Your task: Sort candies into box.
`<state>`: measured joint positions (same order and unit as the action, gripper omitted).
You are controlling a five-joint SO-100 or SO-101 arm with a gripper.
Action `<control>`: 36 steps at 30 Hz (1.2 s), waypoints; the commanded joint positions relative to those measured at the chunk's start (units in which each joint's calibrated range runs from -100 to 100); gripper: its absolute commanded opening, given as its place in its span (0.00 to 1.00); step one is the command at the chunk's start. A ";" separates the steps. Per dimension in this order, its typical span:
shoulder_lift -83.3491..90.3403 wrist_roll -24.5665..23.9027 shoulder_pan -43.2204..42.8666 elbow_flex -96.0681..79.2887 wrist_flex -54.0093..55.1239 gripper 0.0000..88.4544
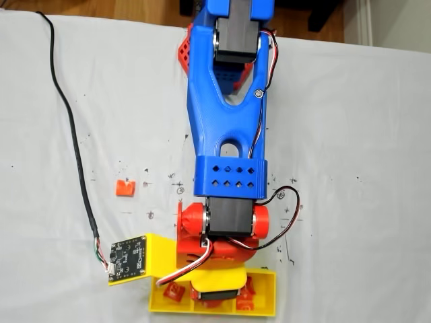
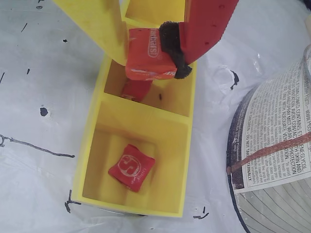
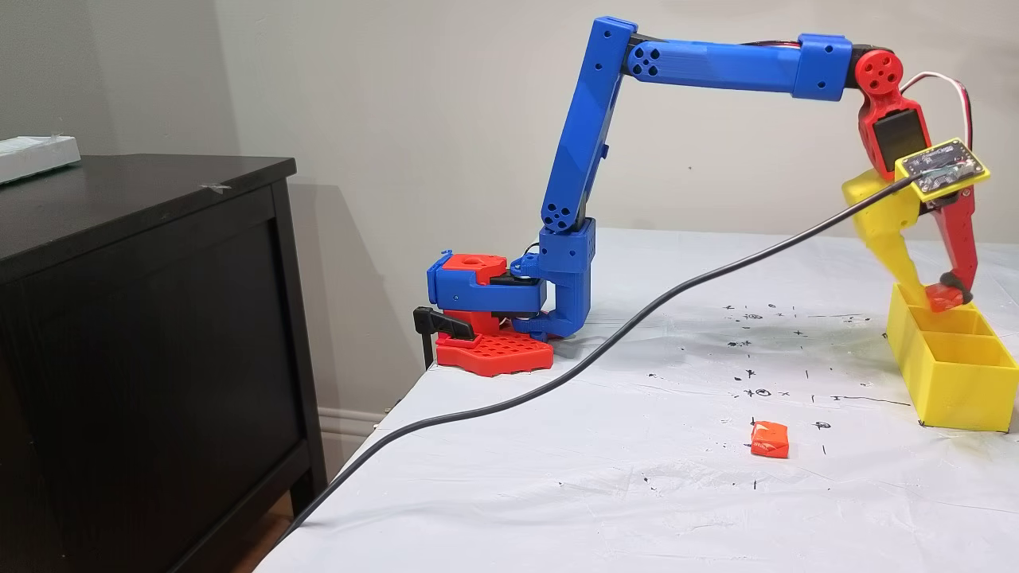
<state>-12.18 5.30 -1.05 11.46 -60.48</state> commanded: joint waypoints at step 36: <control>20.41 9.52 11.20 -13.42 -7.92 0.00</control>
<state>3.30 13.11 6.91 -1.97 -67.22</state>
